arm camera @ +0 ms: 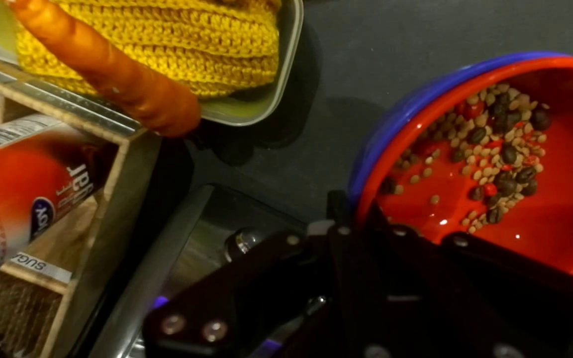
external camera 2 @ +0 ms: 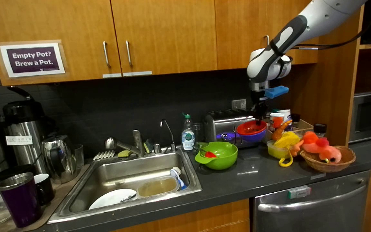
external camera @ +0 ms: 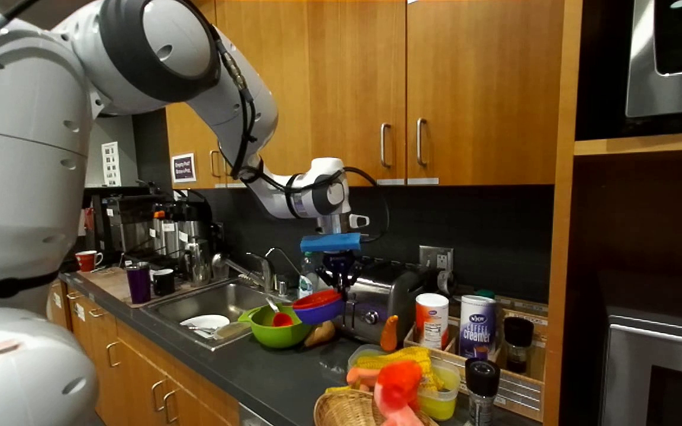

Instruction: Pour the contents from the right bowls into the green bowl

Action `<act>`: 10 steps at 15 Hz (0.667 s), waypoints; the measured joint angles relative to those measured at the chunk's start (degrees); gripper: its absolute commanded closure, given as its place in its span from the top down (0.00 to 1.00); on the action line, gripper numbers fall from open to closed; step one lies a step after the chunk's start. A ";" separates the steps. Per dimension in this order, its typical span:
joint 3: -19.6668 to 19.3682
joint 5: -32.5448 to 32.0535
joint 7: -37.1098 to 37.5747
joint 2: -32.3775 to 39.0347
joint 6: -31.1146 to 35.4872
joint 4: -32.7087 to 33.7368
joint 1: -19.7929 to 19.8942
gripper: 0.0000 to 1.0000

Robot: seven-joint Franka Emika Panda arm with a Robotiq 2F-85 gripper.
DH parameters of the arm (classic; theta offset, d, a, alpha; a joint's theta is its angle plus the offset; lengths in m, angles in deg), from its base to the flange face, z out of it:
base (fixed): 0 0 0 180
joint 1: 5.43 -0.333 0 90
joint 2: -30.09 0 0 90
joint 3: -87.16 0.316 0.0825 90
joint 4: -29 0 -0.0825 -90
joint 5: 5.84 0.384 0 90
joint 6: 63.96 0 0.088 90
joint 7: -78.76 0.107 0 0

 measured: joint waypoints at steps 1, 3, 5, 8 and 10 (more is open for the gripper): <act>0.01 -0.29 0.06 -0.27 -0.37 0.14 -0.39 0.02; 0.05 -0.64 0.22 -0.48 -0.89 0.56 -1.13 0.02; 0.12 -0.68 0.38 -0.48 -1.40 0.90 -1.79 0.02; 0.36 -1.13 0.78 -0.48 -1.72 1.41 -2.80 0.02; 0.51 -2.28 1.64 -0.44 -1.80 1.83 -3.75 0.02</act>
